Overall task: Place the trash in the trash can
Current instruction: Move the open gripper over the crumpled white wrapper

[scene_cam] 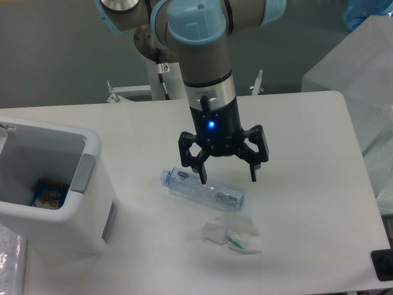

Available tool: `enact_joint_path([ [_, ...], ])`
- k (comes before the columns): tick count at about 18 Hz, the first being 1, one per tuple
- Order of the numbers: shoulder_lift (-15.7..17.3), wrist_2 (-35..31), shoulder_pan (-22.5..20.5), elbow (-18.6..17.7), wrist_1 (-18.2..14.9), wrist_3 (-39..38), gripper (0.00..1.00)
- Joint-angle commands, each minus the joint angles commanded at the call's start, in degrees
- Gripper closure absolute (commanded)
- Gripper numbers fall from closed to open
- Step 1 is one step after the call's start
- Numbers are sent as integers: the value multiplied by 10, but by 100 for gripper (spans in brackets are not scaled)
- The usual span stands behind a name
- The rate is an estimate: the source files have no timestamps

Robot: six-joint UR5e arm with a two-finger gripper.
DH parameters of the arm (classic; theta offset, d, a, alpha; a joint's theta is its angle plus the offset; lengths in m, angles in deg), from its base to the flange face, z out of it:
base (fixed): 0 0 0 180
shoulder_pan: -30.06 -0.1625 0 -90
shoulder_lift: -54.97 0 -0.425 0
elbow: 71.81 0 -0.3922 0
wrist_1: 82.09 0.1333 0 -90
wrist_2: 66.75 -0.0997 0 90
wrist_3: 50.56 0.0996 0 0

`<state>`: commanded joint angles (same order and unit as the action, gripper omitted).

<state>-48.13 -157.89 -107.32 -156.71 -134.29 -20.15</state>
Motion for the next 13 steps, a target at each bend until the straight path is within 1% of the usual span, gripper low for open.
enact_joint_path([
  [6, -10, -7, 1, 4, 1, -1, 0],
  [8, -18, -6, 2, 3, 7, 0, 0],
  [9, -24, -6, 2, -1, 21, -1, 0],
  [12, -27, -6, 2, -39, 100, -2, 0],
  [13, -28, -7, 2, -50, 120, -5, 0],
])
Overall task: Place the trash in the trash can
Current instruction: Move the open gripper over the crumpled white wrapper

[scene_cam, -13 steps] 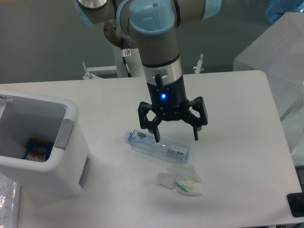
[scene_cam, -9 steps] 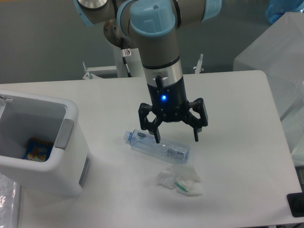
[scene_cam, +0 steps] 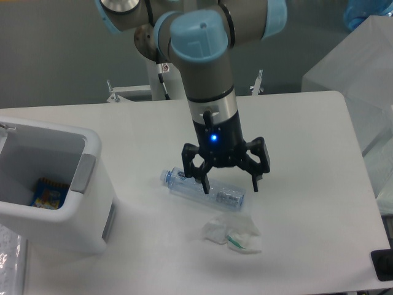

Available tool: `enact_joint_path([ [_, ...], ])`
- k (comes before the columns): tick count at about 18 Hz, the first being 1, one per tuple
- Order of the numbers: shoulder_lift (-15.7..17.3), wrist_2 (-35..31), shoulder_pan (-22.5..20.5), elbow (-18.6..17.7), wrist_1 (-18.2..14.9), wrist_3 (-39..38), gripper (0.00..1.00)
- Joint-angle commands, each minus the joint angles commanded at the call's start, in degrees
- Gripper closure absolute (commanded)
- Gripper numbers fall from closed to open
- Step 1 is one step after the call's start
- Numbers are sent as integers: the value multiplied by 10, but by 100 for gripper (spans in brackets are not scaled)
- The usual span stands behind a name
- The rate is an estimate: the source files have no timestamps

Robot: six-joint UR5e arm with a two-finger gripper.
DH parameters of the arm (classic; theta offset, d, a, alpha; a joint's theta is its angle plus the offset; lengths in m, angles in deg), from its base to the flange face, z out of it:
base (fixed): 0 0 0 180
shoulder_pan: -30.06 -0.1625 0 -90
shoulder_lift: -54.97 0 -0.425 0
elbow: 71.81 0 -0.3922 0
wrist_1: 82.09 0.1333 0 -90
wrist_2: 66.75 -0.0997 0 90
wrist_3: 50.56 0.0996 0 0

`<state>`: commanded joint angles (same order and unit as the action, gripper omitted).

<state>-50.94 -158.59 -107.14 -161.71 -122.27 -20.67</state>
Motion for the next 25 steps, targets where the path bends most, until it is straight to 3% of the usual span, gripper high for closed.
enact_joint_path([
  [2, -4, -3, 0, -13, 16, -1, 0],
  [7, -29, -4, -4, -12, 18, 33, 0],
  [13, -55, -4, -33, -33, 14, 249, 0],
  [18, -67, -10, -58, -77, 15, 436, 0],
  [21, -83, -77, -55, -77, 16, 457, 0],
  [25, -117, -82, -51, -62, 19, 461, 0],
])
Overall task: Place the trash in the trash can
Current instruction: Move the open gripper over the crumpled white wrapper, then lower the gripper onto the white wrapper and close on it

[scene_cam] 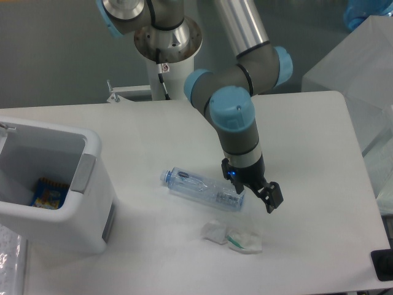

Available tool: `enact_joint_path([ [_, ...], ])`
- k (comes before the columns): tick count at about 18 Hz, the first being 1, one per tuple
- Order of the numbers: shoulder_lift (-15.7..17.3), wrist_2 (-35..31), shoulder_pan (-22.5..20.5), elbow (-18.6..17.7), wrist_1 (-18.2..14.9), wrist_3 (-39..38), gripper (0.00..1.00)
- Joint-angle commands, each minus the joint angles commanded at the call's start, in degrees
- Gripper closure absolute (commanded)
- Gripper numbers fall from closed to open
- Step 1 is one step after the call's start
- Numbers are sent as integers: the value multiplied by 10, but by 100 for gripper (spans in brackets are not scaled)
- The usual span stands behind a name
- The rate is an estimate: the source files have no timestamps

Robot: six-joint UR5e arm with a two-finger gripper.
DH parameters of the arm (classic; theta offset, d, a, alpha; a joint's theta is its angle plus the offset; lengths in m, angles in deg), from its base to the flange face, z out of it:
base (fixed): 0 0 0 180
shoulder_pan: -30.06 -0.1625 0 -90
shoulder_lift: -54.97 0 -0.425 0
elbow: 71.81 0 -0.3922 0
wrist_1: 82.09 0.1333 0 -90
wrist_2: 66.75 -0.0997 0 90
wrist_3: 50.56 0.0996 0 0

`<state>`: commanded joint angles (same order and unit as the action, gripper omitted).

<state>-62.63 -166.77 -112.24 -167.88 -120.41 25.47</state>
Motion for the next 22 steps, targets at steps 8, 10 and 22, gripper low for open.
enact_joint_path([
  [8, -12, 3, 16, 3, 0, 5, 0],
  [10, -14, 3, 22, 5, 0, 3, 0],
  [22, -35, -1, 33, 26, 1, -27, 0],
])
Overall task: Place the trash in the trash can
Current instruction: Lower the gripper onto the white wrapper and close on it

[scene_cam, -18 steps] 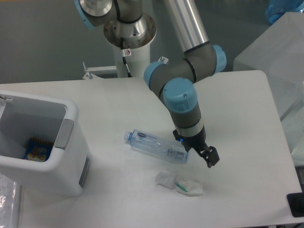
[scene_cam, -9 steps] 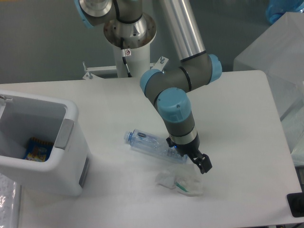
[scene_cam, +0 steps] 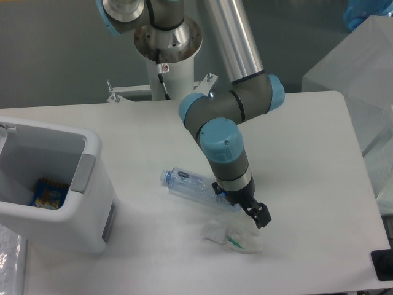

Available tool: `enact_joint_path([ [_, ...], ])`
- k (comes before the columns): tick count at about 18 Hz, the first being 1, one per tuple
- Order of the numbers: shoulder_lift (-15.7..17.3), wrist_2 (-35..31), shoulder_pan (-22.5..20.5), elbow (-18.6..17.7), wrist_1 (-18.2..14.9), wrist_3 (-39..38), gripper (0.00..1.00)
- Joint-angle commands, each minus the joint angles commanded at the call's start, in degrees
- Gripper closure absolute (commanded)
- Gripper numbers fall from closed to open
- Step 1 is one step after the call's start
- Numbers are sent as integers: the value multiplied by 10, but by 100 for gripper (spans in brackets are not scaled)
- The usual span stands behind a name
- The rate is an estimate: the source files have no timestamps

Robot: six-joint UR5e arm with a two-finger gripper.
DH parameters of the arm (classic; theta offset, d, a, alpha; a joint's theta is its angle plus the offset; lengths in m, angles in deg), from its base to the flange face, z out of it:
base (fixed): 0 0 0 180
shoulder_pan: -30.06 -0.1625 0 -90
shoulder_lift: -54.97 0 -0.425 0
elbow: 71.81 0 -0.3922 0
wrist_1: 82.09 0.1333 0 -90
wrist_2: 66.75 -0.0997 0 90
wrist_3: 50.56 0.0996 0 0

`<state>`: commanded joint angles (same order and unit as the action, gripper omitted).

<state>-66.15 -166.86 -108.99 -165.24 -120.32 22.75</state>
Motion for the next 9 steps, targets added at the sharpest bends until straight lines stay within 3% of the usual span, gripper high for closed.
enact_joint_path([
  [4, -3, 0, 1, 1, -1, -12, 4],
  [9, -7, 0, 2, 2, -1, -23, 37],
])
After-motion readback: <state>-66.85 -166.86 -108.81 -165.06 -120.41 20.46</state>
